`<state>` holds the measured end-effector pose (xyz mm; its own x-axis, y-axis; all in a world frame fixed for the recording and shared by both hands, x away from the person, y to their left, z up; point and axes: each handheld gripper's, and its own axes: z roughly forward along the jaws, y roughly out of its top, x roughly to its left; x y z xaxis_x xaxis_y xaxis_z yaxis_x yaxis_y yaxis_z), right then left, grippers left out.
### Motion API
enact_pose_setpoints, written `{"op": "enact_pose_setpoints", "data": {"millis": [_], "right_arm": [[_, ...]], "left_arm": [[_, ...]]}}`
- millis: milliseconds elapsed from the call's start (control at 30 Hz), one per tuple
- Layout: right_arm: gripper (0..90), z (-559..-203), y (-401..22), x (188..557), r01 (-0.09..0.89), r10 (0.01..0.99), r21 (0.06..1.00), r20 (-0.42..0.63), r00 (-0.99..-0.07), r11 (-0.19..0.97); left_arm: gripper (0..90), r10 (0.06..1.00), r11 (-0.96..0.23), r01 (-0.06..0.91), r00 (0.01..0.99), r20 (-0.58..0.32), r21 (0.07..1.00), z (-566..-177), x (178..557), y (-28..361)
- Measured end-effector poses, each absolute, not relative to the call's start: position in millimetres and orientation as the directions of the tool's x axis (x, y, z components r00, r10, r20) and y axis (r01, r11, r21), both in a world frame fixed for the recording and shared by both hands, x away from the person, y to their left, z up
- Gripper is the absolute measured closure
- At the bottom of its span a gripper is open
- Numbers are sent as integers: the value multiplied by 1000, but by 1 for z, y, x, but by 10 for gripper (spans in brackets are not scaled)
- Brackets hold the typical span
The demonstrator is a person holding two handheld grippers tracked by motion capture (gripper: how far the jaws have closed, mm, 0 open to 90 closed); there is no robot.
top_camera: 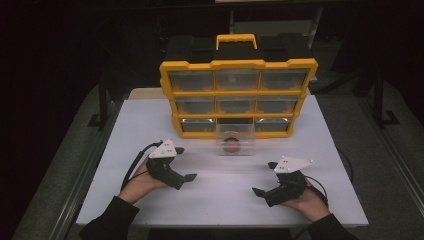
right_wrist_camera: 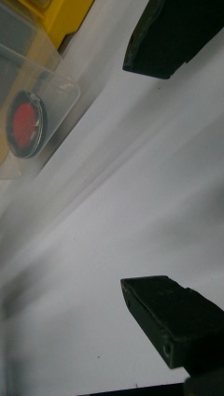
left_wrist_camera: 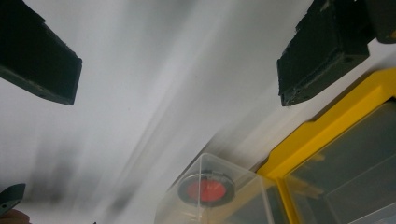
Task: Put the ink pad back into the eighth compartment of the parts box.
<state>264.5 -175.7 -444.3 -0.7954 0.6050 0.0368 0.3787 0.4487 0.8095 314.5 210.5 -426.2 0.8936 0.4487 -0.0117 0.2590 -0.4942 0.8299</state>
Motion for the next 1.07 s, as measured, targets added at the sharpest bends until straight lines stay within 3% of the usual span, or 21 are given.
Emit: {"op": "enact_pose_setpoints", "data": {"millis": [533,1067], "right_arm": [[0,-445,-175,265,378,605,809,34,-796,451],[0,-447,-175,264,383,606,803,35,-795,456]], "left_arm": [[0,493,-452,263,870,-6,852,-442,291,248],[0,502,-445,292,864,-34,847,-450,283,256]]}}
